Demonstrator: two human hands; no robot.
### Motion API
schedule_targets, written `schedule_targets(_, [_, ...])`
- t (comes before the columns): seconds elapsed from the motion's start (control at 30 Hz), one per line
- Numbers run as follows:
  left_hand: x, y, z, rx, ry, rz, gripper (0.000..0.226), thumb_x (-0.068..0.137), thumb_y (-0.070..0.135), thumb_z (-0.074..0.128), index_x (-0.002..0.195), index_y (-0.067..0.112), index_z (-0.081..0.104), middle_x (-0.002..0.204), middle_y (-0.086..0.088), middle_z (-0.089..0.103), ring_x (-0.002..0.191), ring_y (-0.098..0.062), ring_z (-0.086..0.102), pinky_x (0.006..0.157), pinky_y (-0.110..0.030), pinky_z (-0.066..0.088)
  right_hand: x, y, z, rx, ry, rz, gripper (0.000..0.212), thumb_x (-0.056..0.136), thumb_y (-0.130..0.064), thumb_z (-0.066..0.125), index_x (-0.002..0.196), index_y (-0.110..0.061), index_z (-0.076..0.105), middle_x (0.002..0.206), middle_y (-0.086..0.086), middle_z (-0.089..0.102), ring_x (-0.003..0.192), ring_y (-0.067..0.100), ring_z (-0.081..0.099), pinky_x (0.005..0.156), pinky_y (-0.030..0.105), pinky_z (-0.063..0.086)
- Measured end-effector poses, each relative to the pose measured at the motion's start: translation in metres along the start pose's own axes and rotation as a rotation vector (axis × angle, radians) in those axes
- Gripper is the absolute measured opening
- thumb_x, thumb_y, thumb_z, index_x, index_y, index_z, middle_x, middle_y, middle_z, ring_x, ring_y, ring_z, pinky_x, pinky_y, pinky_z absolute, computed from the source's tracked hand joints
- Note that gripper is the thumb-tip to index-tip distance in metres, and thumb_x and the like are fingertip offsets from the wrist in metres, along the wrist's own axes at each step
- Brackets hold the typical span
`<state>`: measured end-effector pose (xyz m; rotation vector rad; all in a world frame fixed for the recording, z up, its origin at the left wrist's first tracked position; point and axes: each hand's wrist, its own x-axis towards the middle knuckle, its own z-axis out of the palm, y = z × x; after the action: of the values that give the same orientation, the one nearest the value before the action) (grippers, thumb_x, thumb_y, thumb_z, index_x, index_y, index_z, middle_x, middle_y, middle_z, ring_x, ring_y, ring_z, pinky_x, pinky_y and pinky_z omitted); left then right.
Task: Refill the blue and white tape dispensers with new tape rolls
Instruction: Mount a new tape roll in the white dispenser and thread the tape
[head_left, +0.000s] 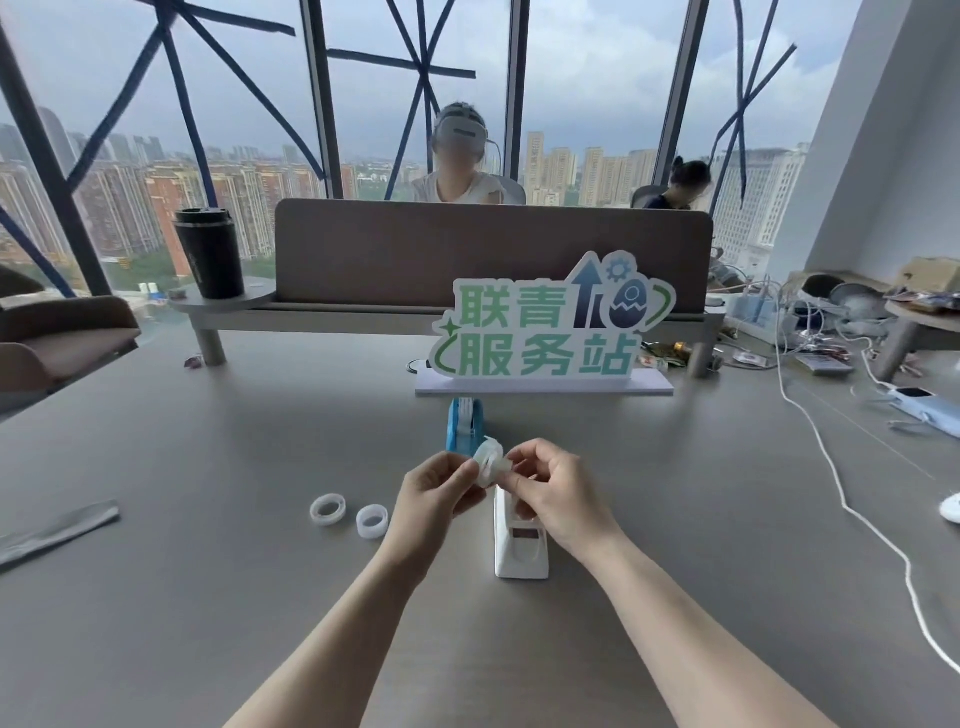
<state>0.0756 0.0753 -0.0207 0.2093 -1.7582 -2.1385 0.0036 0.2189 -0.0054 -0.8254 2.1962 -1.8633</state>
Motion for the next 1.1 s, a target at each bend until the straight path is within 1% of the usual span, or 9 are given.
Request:
schedule_targets(0.1, [0.002, 0.001, 0.000, 0.035, -0.008, 0.004, 0.014, 0.092, 0.010, 0.061, 0.085, -0.001, 0.066, 0.084, -0.015, 0.064, 0.084, -0.020, 0.062, 0.093, -0.037, 0.054, 0.001, -0.002, -0.003, -0.015, 0.003, -0.031, 0.019, 0.079, -0.034, 0.077, 0.085, -0.018, 0.070, 0.073, 0.007, 0.065, 0.055, 0.015, 0.056, 0.052, 0.030, 0.051])
schedule_targets(0.37, [0.006, 0.003, -0.003, -0.009, -0.058, -0.011, 0.002, 0.085, 0.003, 0.068, 0.084, 0.002, 0.070, 0.085, -0.007, 0.076, 0.084, -0.017, 0.071, 0.085, -0.026, 0.058, 0.002, -0.006, -0.007, 0.043, 0.024, -0.043, 0.030, 0.070, -0.036, 0.081, 0.084, -0.011, 0.071, 0.077, 0.014, 0.072, 0.060, 0.016, 0.061, 0.062, 0.033, 0.056])
schedule_targets(0.47, [0.007, 0.005, -0.002, 0.008, -0.067, 0.002, 0.007, 0.083, 0.002, 0.069, 0.089, -0.003, 0.068, 0.085, -0.006, 0.077, 0.081, -0.015, 0.072, 0.079, -0.022, 0.058, 0.003, -0.005, -0.010, 0.027, 0.018, -0.040, 0.034, 0.065, -0.042, 0.082, 0.079, -0.014, 0.070, 0.073, 0.008, 0.071, 0.060, 0.017, 0.062, 0.062, 0.036, 0.057])
schedule_targets(0.63, [0.009, 0.006, -0.002, 0.059, -0.099, 0.008, 0.026, 0.082, 0.003, 0.070, 0.097, -0.016, 0.061, 0.091, -0.005, 0.078, 0.084, -0.014, 0.072, 0.078, -0.023, 0.057, 0.006, 0.000, -0.013, 0.012, 0.016, -0.068, 0.039, 0.061, -0.053, 0.082, 0.077, -0.019, 0.070, 0.076, 0.011, 0.073, 0.065, 0.021, 0.064, 0.070, 0.051, 0.059])
schedule_targets(0.83, [0.007, 0.007, 0.000, 0.061, -0.111, 0.011, 0.027, 0.082, 0.005, 0.070, 0.097, -0.016, 0.060, 0.087, -0.008, 0.076, 0.083, -0.016, 0.071, 0.080, -0.026, 0.056, 0.006, 0.002, -0.016, -0.096, 0.037, -0.141, 0.040, 0.065, -0.057, 0.078, 0.078, -0.021, 0.068, 0.073, 0.005, 0.071, 0.067, 0.021, 0.064, 0.069, 0.053, 0.057])
schedule_targets(0.9, [0.005, 0.008, 0.001, 0.029, -0.105, -0.003, 0.029, 0.080, 0.010, 0.072, 0.096, -0.012, 0.062, 0.087, -0.011, 0.075, 0.085, -0.018, 0.070, 0.083, -0.030, 0.057, 0.004, 0.001, -0.015, -0.111, 0.048, -0.146, 0.035, 0.068, -0.052, 0.079, 0.078, -0.020, 0.068, 0.072, 0.003, 0.071, 0.065, 0.016, 0.062, 0.068, 0.050, 0.058])
schedule_targets(0.97, [0.003, 0.008, 0.002, -0.024, -0.116, -0.028, 0.028, 0.077, 0.014, 0.073, 0.096, -0.004, 0.065, 0.093, -0.014, 0.074, 0.089, -0.022, 0.069, 0.090, -0.035, 0.057, 0.002, -0.001, -0.015, -0.168, 0.063, -0.183, 0.023, 0.072, -0.039, 0.081, 0.077, -0.021, 0.068, 0.069, -0.001, 0.069, 0.062, 0.010, 0.060, 0.065, 0.039, 0.057])
schedule_targets(1.03, [0.002, 0.008, 0.003, -0.092, -0.113, -0.053, 0.017, 0.081, 0.010, 0.070, 0.097, 0.005, 0.067, 0.098, -0.014, 0.074, 0.093, -0.024, 0.069, 0.094, -0.039, 0.054, 0.001, -0.002, -0.014, -0.223, 0.084, -0.228, 0.016, 0.073, -0.028, 0.083, 0.078, -0.022, 0.068, 0.067, -0.005, 0.068, 0.060, 0.006, 0.058, 0.061, 0.029, 0.054])
schedule_targets(1.1, [0.003, 0.007, 0.004, -0.128, -0.105, -0.072, 0.019, 0.085, 0.004, 0.066, 0.103, 0.011, 0.067, 0.102, -0.013, 0.075, 0.096, -0.025, 0.068, 0.096, -0.041, 0.052, 0.001, -0.003, -0.014, -0.220, 0.086, -0.224, 0.014, 0.073, -0.025, 0.083, 0.078, -0.023, 0.069, 0.066, -0.009, 0.068, 0.059, 0.004, 0.058, 0.060, 0.024, 0.052])
